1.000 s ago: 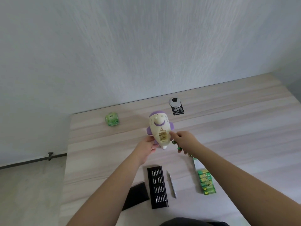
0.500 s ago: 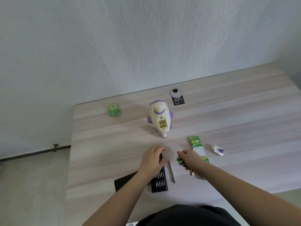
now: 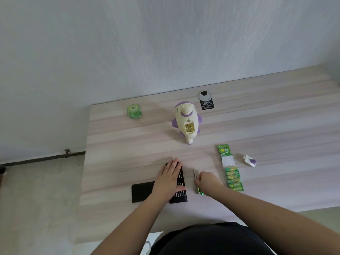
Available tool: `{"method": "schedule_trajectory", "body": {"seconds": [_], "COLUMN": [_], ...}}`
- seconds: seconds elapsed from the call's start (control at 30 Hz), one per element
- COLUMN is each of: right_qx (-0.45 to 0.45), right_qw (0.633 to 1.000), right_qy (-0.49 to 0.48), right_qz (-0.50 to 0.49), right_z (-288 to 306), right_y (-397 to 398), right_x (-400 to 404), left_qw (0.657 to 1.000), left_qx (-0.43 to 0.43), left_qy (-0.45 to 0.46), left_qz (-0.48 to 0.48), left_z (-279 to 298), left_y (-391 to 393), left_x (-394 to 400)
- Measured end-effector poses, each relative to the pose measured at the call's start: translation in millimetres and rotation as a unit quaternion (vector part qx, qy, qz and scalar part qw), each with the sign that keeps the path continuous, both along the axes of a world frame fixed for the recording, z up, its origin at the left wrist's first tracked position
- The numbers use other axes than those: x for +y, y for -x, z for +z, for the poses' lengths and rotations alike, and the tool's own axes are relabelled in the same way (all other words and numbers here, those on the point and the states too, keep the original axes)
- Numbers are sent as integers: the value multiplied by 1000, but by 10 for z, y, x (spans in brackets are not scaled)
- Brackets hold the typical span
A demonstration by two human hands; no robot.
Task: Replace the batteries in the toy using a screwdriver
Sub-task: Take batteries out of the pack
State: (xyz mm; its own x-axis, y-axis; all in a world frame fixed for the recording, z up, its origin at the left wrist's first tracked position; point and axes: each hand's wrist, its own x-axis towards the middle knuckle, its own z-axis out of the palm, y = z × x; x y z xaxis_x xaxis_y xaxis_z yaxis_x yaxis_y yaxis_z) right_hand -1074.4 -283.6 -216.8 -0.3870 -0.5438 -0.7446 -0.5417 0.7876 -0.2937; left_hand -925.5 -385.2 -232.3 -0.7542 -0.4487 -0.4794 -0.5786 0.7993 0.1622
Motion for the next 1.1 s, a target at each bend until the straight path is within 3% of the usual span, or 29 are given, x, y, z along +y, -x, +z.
{"method": "schedule_trajectory", "body": {"seconds": [0.67,0.8,0.93,1.1], "right_qx": [14,7,-8,-7], "right_qw": [999,998,984,977], "right_qy": [18,44,81,83], "right_qz": [34,-39,-157,-195], "right_z": [-30,-5,-6,-27], "right_y": [-251,-148,78,229], "right_x": [-166,-94,2,28], "left_qw": [1000,1000,996,993], "left_qx": [8,20,85,110], "left_qy": [-6,-16,-20,-42], "left_qz": [-4,-7,-36,-29], "left_z": [-9,-1,21,81], "left_y": [-121,-129,-136,8], "left_x": [-106,-113,-39,124]}}
